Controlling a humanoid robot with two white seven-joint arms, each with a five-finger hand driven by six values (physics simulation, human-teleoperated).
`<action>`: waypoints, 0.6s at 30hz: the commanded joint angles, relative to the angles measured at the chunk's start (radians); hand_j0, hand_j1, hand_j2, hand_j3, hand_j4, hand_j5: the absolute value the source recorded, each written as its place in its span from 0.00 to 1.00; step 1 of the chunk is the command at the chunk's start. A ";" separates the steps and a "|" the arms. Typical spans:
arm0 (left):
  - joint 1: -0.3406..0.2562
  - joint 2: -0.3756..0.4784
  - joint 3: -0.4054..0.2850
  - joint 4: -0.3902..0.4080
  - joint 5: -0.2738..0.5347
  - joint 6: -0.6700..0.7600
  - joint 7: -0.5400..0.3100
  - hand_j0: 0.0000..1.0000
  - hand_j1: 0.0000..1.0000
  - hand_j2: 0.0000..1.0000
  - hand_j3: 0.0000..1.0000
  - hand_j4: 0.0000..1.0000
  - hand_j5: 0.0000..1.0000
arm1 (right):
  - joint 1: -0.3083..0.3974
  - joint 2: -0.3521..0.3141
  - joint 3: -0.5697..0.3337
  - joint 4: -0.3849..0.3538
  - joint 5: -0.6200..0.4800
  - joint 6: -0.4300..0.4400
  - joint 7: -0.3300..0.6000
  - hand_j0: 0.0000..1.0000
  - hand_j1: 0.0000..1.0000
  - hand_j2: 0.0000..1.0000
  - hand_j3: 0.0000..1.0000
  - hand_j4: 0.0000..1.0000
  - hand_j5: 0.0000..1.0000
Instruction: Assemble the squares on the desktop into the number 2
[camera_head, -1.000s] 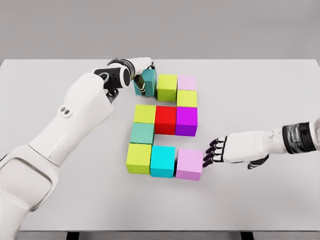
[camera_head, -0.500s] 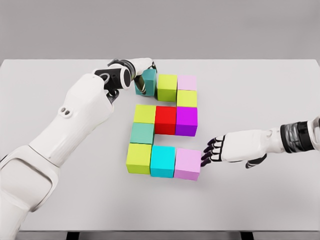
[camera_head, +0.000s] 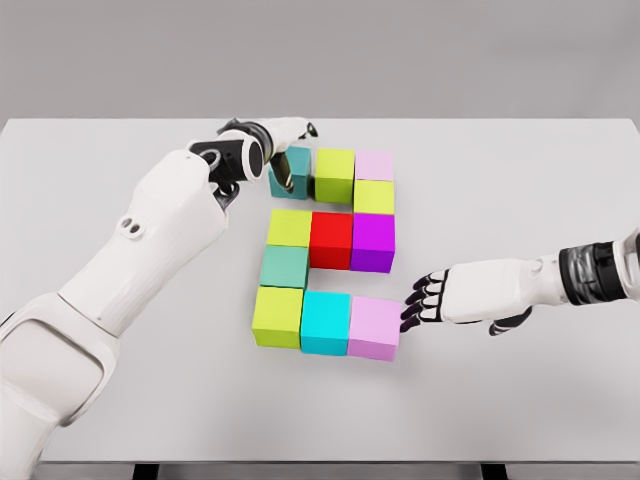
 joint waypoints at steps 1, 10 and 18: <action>0.000 0.008 0.002 -0.027 -0.003 -0.001 0.000 0.99 0.99 0.99 0.99 0.99 0.99 | 0.000 0.000 0.000 0.000 -0.005 0.002 0.000 1.00 1.00 1.00 1.00 1.00 1.00; 0.009 0.026 0.005 -0.054 0.000 -0.001 0.000 0.99 0.99 0.99 0.99 0.99 0.99 | -0.003 -0.035 -0.117 0.003 -0.009 0.002 0.000 1.00 1.00 1.00 1.00 1.00 1.00; 0.041 0.158 0.021 -0.234 0.017 -0.011 0.000 1.00 1.00 1.00 1.00 1.00 1.00 | 0.397 -0.029 -0.916 0.288 -0.322 0.002 0.000 1.00 1.00 1.00 1.00 1.00 1.00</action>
